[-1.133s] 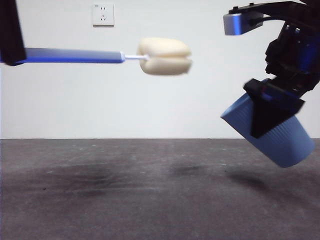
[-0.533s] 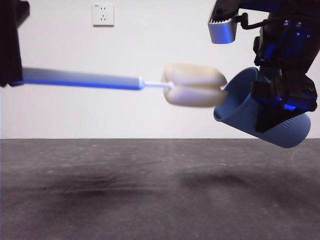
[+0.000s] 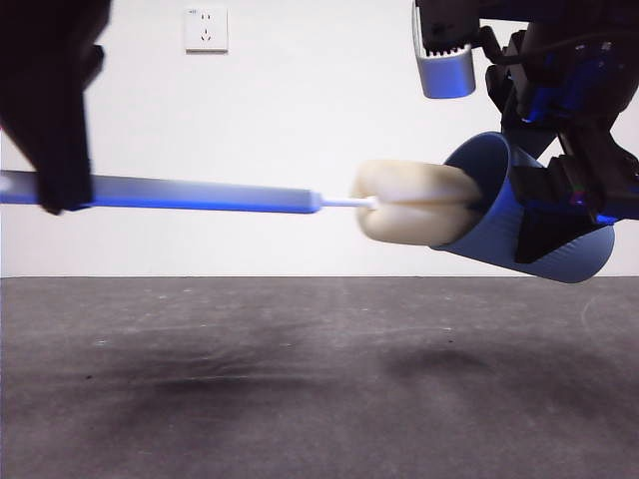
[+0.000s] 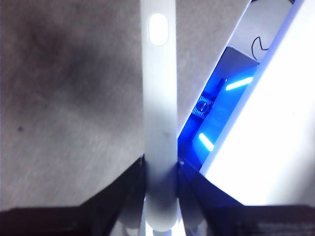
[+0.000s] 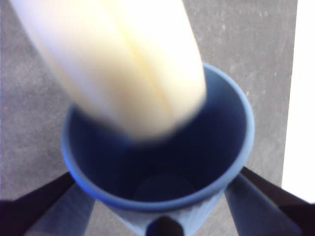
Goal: Pick up the cup brush,pick up the cup,insert the brush into the cup,clean the cup,put the cup brush back,put the cup back to the fixed position on the table
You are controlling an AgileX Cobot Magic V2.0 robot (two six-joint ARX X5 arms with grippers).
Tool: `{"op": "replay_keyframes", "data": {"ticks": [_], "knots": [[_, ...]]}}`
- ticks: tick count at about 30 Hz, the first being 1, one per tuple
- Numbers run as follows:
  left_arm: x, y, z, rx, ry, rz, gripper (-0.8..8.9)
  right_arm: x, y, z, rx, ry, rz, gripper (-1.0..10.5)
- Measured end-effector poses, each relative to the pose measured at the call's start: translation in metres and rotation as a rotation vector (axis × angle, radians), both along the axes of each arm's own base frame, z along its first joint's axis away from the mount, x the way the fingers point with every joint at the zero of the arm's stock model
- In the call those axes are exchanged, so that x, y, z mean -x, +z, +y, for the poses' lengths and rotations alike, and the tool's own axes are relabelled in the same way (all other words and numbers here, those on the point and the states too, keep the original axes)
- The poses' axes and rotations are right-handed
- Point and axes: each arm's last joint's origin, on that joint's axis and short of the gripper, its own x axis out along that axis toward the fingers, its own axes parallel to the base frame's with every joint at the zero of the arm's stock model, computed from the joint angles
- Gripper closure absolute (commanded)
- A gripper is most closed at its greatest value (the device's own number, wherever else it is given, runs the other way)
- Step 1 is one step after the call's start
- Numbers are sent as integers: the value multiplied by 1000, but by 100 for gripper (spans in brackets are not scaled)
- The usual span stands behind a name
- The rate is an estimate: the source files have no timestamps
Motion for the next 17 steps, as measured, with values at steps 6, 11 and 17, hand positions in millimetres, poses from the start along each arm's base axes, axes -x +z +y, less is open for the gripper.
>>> {"op": "replay_keyframes", "data": {"ticks": [6,11,17], "knots": [[1,1,-11,74,-9,-12,822,4,-1,5,65,50,-16,963],[0,-5,-19,73,-7,12,822,12,-7,16,135,122,-16,963],[-2,-15,-37,88,9,24,822,23,-14,29,171,203,-4,963]]}}
